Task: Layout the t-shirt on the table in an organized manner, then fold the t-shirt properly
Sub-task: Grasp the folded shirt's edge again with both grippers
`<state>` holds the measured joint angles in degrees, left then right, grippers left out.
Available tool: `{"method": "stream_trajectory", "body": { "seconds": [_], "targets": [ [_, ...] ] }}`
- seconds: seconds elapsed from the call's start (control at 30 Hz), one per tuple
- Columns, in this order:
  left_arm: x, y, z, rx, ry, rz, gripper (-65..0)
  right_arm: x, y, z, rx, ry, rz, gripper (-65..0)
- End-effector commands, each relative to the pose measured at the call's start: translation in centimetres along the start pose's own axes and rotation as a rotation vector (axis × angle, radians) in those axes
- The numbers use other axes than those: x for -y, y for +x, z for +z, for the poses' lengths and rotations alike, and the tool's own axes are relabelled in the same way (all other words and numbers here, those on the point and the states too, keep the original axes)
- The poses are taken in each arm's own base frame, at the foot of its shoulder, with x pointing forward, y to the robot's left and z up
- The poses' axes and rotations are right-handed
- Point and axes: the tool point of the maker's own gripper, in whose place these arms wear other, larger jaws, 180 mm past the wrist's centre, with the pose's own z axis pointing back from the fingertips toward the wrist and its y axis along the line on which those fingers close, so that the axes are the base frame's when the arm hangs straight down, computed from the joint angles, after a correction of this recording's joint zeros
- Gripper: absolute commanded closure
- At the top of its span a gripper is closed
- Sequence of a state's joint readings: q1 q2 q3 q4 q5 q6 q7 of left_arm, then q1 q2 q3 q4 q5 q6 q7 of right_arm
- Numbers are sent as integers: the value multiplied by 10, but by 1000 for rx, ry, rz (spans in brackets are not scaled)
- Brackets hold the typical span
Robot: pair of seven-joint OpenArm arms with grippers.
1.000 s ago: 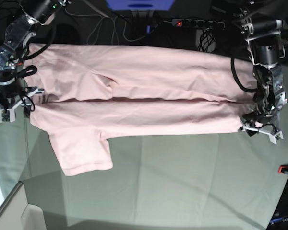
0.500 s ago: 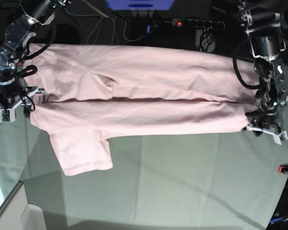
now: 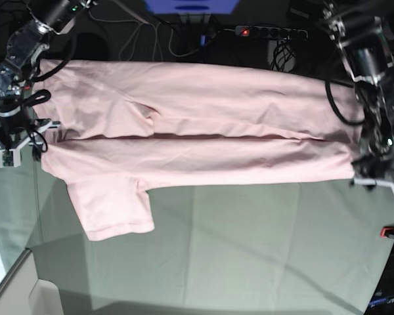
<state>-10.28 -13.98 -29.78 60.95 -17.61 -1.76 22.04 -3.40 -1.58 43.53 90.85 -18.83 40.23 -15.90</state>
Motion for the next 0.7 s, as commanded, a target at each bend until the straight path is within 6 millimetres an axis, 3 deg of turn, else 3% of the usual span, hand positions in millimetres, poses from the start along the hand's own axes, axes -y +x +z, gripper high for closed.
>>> {"method": "stream_trajectory", "body": {
  "seconds": [0.0, 0.33, 0.67],
  "targets": [
    [5, 19, -2, 49, -16, -4, -209, 8, 17, 1, 56, -17, 5, -295],
    [8, -26, -36, -119, 16, 90, -209, 8, 8, 0, 3, -18, 7, -295],
    [6, -38, -39, -112, 30, 96, -201, 9, 7, 0, -5, -19, 9, -295]
  ]
}}
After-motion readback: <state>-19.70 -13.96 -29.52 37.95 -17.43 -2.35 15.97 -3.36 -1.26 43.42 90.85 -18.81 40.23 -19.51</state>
